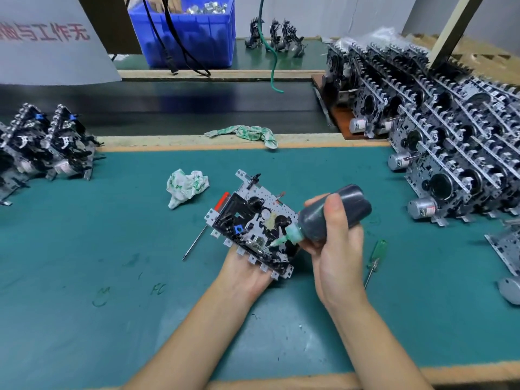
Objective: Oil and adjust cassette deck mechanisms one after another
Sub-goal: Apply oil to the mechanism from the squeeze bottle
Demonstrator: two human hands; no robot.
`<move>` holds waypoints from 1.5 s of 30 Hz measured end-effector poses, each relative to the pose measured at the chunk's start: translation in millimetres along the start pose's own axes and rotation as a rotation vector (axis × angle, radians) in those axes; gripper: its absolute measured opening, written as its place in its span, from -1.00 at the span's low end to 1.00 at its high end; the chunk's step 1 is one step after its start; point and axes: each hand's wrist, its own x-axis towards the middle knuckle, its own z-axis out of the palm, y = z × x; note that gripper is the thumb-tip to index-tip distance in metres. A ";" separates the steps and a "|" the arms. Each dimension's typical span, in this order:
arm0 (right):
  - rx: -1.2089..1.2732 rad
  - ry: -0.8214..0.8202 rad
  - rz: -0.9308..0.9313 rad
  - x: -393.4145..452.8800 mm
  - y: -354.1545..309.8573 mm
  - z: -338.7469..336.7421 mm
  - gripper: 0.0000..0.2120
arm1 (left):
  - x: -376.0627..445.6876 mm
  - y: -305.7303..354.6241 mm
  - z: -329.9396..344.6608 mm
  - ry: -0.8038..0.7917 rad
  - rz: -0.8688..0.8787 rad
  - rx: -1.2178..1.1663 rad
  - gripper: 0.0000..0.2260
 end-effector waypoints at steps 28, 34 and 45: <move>0.119 -0.062 -0.011 4.4 -3.5 -7.1 -0.74 | 1.2 12.6 -0.4 -0.425 0.021 -0.109 -0.51; 0.184 0.108 -0.107 24.7 -26.5 -34.9 -0.70 | -8.7 27.9 13.2 0.258 0.535 1.035 -0.87; -0.557 -0.127 -0.150 55.9 -1.0 -54.0 -0.64 | -14.5 12.0 4.3 0.184 0.673 1.818 -0.82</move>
